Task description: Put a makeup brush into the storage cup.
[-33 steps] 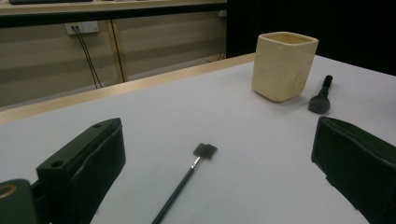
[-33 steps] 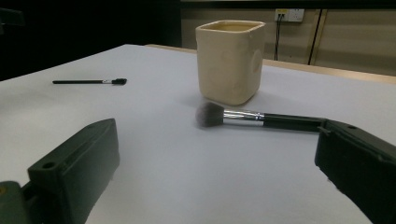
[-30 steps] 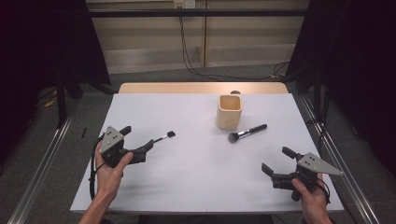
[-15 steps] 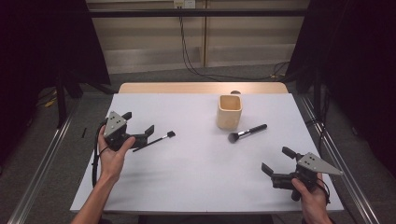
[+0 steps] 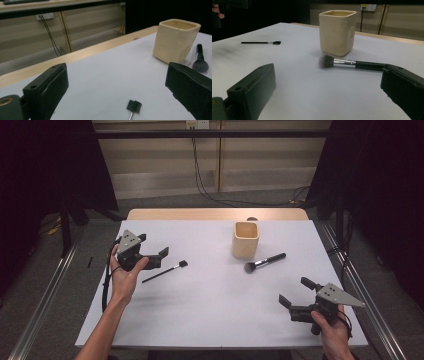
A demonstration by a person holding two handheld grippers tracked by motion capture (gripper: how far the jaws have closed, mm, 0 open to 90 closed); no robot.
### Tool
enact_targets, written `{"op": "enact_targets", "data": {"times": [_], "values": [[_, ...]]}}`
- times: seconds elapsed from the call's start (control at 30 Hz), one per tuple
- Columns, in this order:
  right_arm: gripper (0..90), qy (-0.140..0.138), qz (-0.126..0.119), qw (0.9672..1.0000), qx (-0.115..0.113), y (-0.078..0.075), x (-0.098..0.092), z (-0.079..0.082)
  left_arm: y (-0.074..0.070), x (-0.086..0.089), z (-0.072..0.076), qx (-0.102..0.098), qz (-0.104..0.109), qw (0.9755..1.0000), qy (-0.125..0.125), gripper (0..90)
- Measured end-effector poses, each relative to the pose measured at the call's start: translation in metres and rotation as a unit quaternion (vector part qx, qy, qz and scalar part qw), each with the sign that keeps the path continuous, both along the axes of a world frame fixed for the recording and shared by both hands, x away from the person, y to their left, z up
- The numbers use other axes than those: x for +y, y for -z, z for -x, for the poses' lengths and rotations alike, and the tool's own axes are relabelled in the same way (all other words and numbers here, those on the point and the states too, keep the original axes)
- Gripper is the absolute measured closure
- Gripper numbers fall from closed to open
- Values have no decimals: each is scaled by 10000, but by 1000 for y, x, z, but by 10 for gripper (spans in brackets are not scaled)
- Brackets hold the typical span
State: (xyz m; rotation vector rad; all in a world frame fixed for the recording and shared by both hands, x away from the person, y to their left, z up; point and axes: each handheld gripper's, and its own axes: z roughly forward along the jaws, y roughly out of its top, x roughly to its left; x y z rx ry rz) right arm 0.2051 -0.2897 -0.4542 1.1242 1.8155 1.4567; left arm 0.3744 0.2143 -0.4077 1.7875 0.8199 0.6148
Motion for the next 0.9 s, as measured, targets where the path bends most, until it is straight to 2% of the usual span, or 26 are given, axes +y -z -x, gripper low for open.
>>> {"op": "enact_targets", "data": {"times": [0.13,0.17,0.2,0.27,0.4,0.43,0.47,0.5,0.53,0.57,0.6,0.63,0.67,0.7,0.73,0.77,0.8,0.83,0.9], "values": [[0,-13,-37,10000,48,0,0,0,-2,0,-2,197,35,9998,33,56],[0,-8,-45,10000,45,0,0,0,-2,0,-3,261,-90,9996,-37,56],[0,-8,-45,10000,45,0,0,0,-2,0,-3,261,-90,9996,-37,56],[0,-6,-24,10000,23,0,0,0,-2,1,-6,409,-280,9988,-44,56],[0,-22,-12,10000,39,0,0,0,-2,1,-7,478,-388,9981,22,44],[0,-15,-4,10000,37,0,0,0,0,2,-8,569,-466,9973,35,44],[0,-19,-12,10000,40,0,0,0,0,2,-8,569,-466,9973,35,44],[0,-32,0,10000,41,0,0,-1,2,3,-10,697,-591,9958,39,44],[0,-18,3,10000,40,0,0,-1,2,3,-10,697,-591,9958,39,44],[0,-15,-5,10000,36,0,1,-1,3,4,-13,870,-650,9941,64,44],[0,-24,-5,10000,33,0,1,-1,3,4,-14,1006,-609,9930,140,44],[0,-24,-5,10000,33,0,1,-1,3,4,-14,1006,-609,9930,140,44],[0,-22,-3,10000,29,0,1,-1,2,4,-16,1244,-621,9899,265,44],[0,-29,-4,10000,26,0,1,-1,2,4,-17,1279,-743,9885,297,44],[0,-21,1,10000,31,0,1,-1,2,4,-17,1279,-743,9885,297,44],[0,-28,16,10000,31,0,1,-2,1,2,-19,1350,-880,9864,324,44],[0,-39,14,10000,42,0,1,-2,0,2,-19,1377,-927,9855,349,44],[0,-34,14,10000,35,0,1,-2,0,2,-19,1377,-927,9855,349,44],[0,-32,17,10000,31,0,1,-1,0,0,-22,1505,-1250,9795,471,42]]}}
